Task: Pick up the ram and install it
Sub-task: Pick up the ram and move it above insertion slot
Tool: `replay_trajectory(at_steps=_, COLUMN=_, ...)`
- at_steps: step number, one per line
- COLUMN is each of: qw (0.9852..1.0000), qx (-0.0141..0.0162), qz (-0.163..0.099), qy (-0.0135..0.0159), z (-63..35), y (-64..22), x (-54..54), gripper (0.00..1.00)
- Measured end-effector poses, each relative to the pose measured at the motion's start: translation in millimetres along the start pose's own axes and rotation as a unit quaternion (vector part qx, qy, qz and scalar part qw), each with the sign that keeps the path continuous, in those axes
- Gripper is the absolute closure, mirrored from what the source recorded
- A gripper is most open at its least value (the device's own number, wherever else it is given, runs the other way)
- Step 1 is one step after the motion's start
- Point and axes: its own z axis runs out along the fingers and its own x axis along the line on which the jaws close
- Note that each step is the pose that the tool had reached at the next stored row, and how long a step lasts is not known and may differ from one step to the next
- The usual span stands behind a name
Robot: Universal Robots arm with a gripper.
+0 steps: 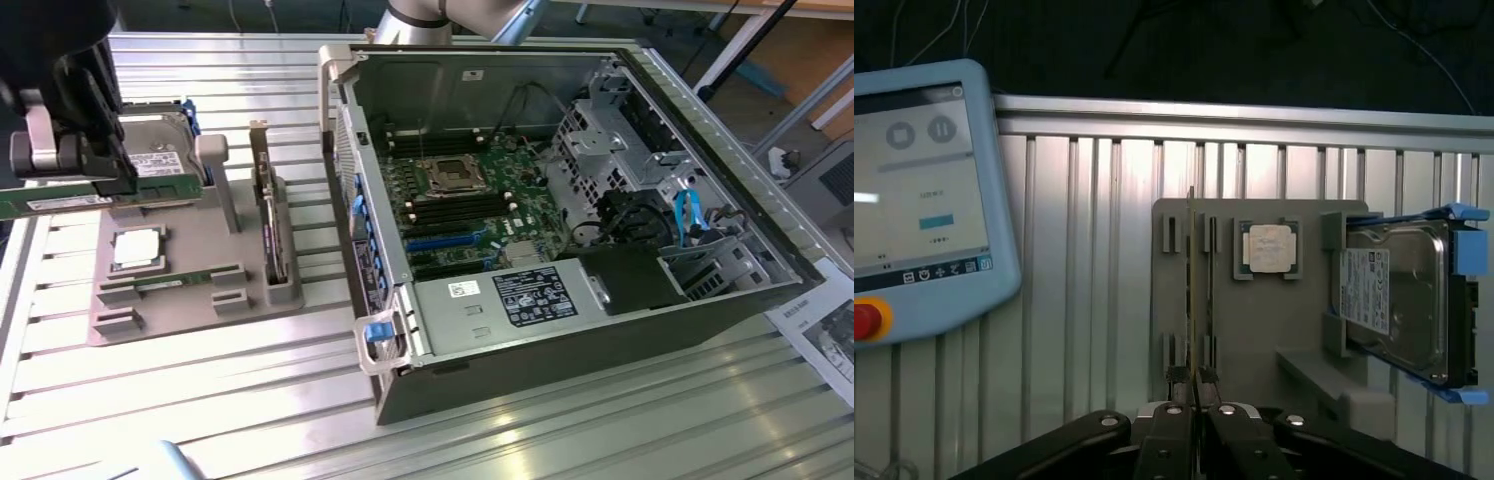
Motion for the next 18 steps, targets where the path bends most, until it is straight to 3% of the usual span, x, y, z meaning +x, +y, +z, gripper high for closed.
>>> replay_trajectory(at_steps=7, qw=1.0000, qx=0.0001, qz=0.000, qy=-0.0001, z=-12.6, y=0.6, x=-0.6, gripper=0.88)
replay_trajectory(at_steps=18, qw=1.0000, qx=0.0000, qz=0.000, qy=0.0000, z=-13.0, y=0.5, x=-0.7, gripper=0.88)
